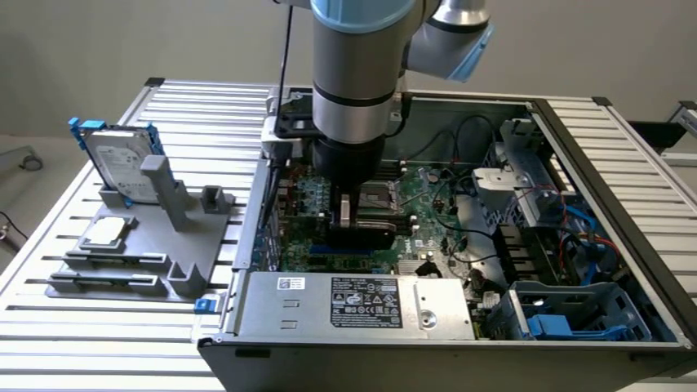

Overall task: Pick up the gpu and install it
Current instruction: 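Insert the gpu into the slot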

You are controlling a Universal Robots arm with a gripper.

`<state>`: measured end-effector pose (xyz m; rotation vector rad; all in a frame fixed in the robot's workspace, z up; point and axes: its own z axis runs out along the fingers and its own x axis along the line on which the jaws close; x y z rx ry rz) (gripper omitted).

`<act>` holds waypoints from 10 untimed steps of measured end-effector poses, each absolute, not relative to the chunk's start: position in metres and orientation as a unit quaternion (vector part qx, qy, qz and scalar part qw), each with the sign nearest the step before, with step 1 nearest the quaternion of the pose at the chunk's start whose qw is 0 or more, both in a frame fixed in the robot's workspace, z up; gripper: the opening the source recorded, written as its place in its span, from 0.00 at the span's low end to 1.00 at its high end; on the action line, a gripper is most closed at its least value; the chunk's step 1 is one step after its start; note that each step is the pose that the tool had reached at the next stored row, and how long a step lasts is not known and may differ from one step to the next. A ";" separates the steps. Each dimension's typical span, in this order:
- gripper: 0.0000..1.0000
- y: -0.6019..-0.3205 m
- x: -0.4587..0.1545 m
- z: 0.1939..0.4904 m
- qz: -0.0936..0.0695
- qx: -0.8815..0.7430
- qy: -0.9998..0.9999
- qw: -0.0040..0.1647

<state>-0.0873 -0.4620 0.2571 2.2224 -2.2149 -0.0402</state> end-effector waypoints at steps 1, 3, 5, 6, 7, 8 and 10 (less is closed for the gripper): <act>0.26 -0.462 -0.087 0.257 -0.013 0.708 -0.706 0.002; 0.26 -0.462 -0.087 0.256 -0.013 0.708 -0.706 0.002; 0.26 -0.462 -0.087 0.255 -0.013 0.708 -0.706 0.002; 0.26 -0.462 -0.087 0.255 -0.013 0.708 -0.706 0.002; 0.26 -0.462 -0.087 0.254 -0.013 0.708 -0.706 0.002; 0.26 -0.462 -0.087 0.254 -0.013 0.708 -0.706 0.002; 0.26 -0.462 -0.087 0.253 -0.013 0.708 -0.706 0.002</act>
